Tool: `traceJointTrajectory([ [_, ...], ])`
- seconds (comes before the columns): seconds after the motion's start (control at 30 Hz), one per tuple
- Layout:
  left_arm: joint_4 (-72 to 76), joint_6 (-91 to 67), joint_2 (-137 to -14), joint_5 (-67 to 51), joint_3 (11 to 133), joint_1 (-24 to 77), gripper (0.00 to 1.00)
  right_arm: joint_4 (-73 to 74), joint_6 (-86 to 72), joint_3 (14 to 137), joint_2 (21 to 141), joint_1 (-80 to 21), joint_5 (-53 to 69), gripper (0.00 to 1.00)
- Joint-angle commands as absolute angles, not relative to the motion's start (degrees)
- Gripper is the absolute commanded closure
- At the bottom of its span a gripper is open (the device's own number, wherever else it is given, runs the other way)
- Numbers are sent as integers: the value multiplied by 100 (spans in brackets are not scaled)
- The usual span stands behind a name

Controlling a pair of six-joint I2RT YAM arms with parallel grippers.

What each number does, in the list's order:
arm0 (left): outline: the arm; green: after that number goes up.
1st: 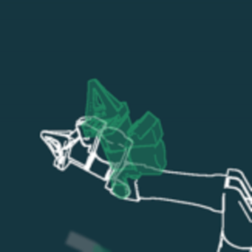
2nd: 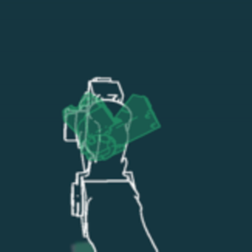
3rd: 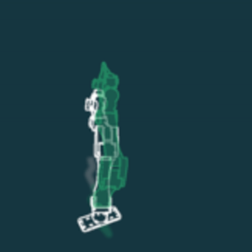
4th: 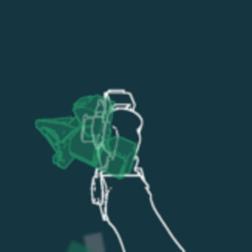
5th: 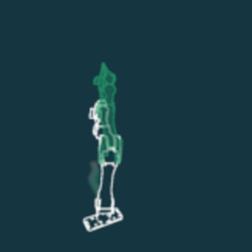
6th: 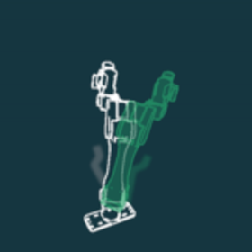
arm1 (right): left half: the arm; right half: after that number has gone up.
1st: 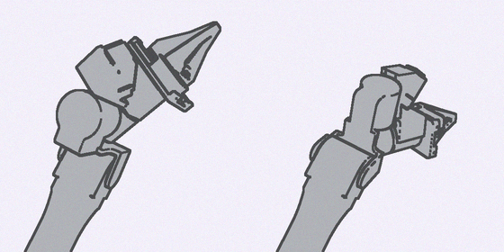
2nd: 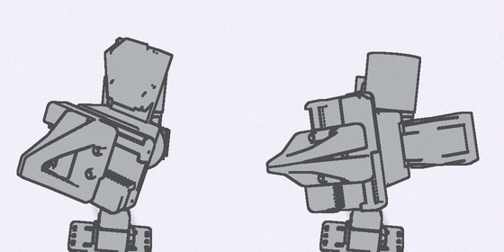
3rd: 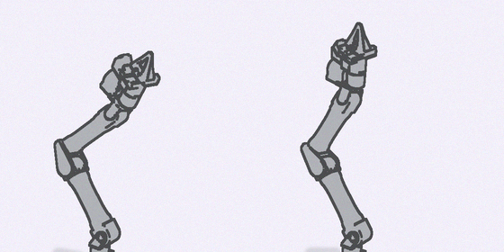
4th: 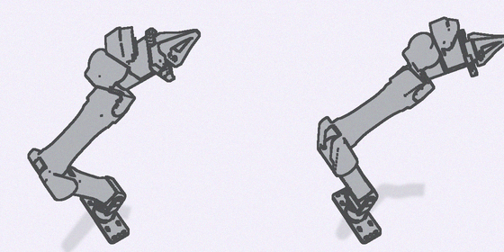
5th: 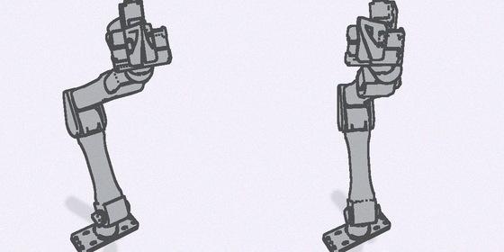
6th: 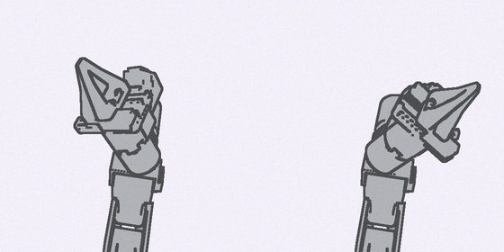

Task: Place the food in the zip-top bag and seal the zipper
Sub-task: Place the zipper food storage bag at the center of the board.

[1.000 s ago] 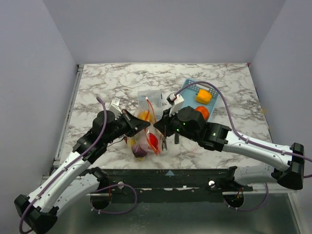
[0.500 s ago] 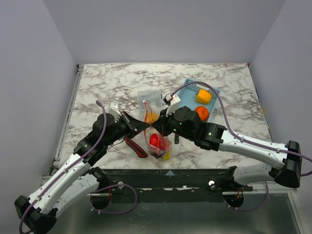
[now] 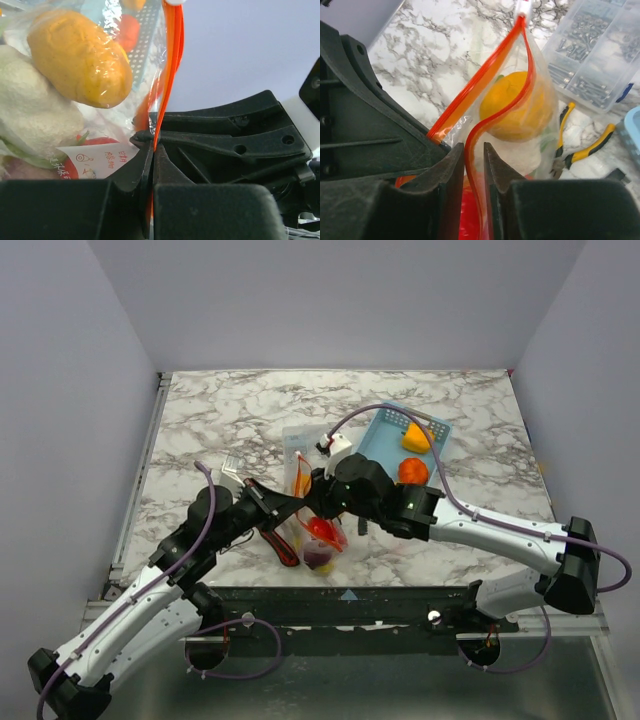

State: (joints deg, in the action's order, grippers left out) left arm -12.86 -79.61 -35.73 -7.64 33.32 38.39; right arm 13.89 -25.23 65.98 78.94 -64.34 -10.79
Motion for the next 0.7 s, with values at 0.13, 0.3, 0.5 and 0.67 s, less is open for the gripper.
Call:
traceJointTrajectory([
  [0.13,-1381,-8058,-3466,-340,3460,3884,100,2338,-2933,7339,7922,-6874,-1620,49],
  [0.3,-1334,-7965,-3541,-369,3487,3893,100,3047,-2750,7982,8455,-7412,-2435,27],
  [0.5,-1549,-7775,-3433,-275,3571,3896,100,2580,-2930,7673,8086,-7461,-2424,15],
  [0.67,-1686,-7692,-3232,-112,3549,3889,100,1559,-2901,6941,7253,-7456,-1843,9],
])
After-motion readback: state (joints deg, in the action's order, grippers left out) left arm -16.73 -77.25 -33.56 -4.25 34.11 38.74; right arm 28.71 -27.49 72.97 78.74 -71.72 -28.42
